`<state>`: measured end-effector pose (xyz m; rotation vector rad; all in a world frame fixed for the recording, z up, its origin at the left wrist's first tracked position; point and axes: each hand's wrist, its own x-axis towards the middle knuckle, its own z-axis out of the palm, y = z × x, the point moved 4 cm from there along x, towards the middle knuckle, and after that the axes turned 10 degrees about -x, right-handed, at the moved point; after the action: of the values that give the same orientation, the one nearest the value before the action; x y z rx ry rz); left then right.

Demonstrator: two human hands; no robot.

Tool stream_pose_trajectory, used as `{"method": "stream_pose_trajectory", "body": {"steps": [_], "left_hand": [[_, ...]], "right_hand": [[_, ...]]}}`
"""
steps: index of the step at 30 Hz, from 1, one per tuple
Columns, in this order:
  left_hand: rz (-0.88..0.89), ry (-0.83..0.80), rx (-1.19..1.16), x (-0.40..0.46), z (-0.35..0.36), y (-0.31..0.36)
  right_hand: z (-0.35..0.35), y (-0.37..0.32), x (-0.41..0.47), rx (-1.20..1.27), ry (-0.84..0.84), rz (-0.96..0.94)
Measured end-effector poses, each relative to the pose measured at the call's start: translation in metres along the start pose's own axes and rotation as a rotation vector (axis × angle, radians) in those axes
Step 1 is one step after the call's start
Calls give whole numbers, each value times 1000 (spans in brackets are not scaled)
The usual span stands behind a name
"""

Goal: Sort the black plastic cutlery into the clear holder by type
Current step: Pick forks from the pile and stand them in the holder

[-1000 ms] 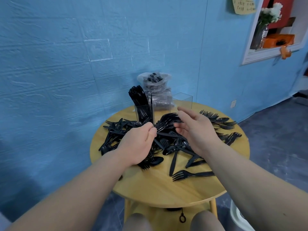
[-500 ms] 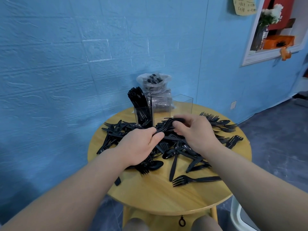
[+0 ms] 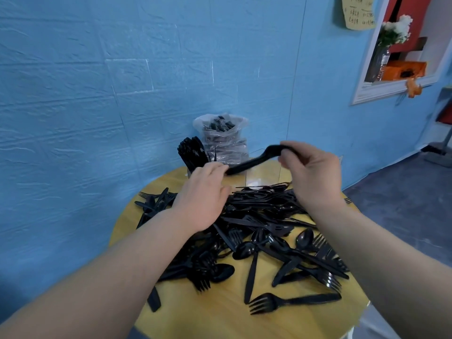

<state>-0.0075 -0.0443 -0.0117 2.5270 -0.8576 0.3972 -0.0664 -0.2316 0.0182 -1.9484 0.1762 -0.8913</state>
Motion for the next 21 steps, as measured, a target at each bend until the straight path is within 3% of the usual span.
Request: {"method": "stream_pose_trajectory", "body": {"steps": [4,8,15,21], "left_hand": [[-14,-40,60,21,17,-17],[6,-90,145,32,33,-24],[3,-129,238,44,52,-32],[-3,-117,206,34,49,-31]], "right_hand": [[11,-4,38,-263,99,-309],[53,8,56,-463,27,-551],[114,61,62,-811,-343,-546],[92,51,44,-760,-359,-518]]}}
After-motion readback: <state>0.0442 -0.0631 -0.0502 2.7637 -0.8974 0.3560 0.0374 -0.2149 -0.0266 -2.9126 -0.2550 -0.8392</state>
